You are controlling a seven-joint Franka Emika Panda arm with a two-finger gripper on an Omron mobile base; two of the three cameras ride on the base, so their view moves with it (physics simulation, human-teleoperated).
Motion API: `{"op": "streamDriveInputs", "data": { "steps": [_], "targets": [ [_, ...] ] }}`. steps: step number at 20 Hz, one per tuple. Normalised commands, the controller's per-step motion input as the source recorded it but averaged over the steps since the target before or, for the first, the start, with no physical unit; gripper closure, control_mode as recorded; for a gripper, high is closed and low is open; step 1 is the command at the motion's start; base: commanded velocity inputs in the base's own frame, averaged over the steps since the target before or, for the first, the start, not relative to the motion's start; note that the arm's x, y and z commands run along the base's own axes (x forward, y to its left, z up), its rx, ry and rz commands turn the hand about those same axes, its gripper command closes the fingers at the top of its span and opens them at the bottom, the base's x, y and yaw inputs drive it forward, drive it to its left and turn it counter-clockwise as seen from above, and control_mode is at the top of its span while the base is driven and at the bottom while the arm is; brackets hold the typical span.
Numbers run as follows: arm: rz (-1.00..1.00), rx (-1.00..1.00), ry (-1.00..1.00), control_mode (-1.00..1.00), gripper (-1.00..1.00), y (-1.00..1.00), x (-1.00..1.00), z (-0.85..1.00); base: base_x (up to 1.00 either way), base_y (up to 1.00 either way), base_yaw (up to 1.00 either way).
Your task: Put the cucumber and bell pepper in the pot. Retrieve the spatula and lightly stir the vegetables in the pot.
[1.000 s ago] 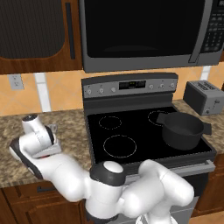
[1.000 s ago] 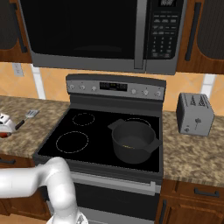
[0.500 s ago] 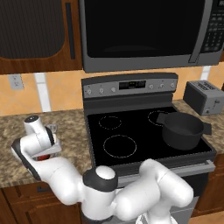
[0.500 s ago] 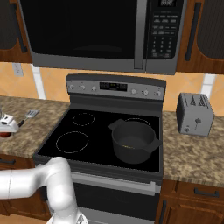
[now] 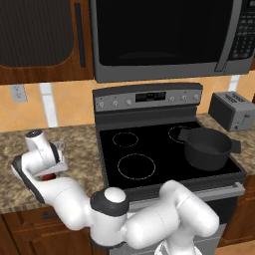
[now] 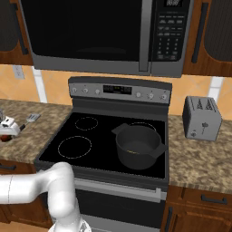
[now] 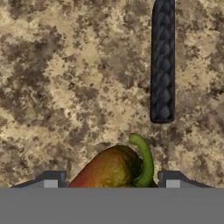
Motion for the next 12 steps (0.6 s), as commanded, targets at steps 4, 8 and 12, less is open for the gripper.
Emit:
{"op": "streamDriveInputs", "data": {
  "steps": [4,8,12],
  "targets": [
    [-0.01,0.0,-0.05,-1.0,1.0,-0.04,-0.45,0.0,0.0,0.0,0.0],
    [-0.06,0.0,-0.12,-1.0,1.0,-0.29,-0.75,0.27,0.0,0.0,0.0],
    [-0.1,0.06,-0.14,-1.0,1.0,-0.82,-0.73,0.89,0.0,0.0,0.0]
  ]
}}
